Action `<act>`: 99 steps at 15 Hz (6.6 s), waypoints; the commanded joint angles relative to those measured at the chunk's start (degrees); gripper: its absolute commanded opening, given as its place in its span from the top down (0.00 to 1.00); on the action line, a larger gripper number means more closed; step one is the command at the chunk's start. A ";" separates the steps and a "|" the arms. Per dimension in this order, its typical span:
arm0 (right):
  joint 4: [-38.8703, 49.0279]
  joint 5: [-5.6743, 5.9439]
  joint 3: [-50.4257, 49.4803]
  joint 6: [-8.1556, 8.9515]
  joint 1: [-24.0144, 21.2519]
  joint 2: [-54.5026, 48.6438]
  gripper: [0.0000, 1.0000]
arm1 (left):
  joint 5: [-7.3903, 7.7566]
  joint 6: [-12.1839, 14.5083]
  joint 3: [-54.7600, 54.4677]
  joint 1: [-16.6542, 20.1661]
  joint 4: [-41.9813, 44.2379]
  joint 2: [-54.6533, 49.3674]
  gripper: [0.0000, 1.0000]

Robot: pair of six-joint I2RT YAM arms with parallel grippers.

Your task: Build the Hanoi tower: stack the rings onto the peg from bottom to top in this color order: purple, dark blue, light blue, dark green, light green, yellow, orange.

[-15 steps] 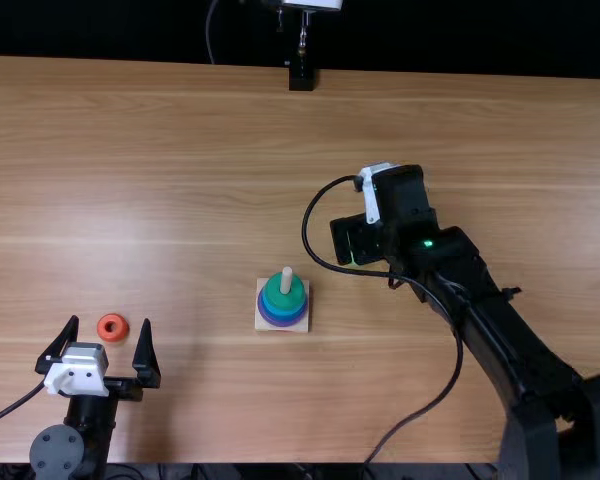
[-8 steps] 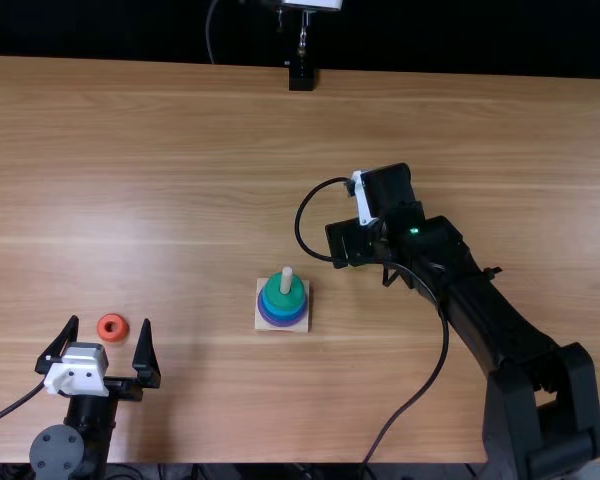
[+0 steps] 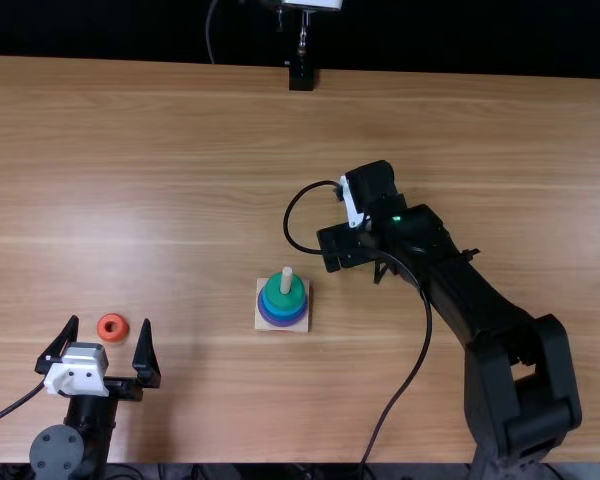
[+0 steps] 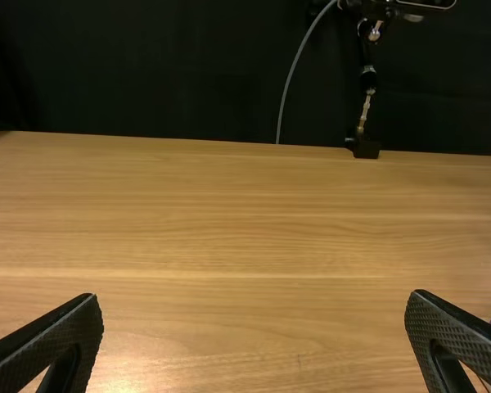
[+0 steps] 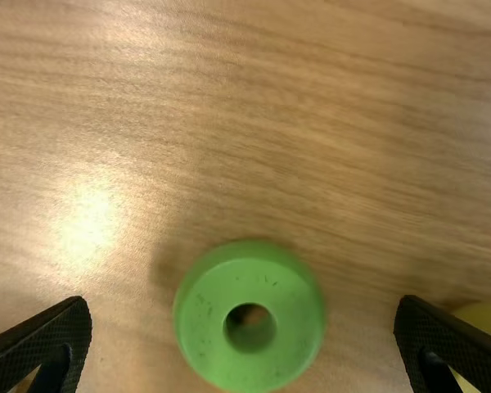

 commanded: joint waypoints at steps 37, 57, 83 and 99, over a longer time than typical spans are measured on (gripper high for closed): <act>-38.36 -0.43 25.22 0.61 5.11 -3.58 1.00 | 0.81 0.23 -0.40 0.44 -2.09 -0.62 0.00; -47.11 -0.85 44.29 4.72 19.17 -2.97 1.00 | 0.81 0.23 -0.40 0.44 -2.09 -0.62 0.00; -47.01 -0.85 37.52 4.83 19.43 -3.49 1.00 | 0.81 0.12 -0.40 0.44 -2.09 -0.62 0.00; -46.69 -0.85 36.82 4.93 19.08 -2.88 1.00 | 0.81 0.23 -0.40 0.44 -2.09 -0.62 0.00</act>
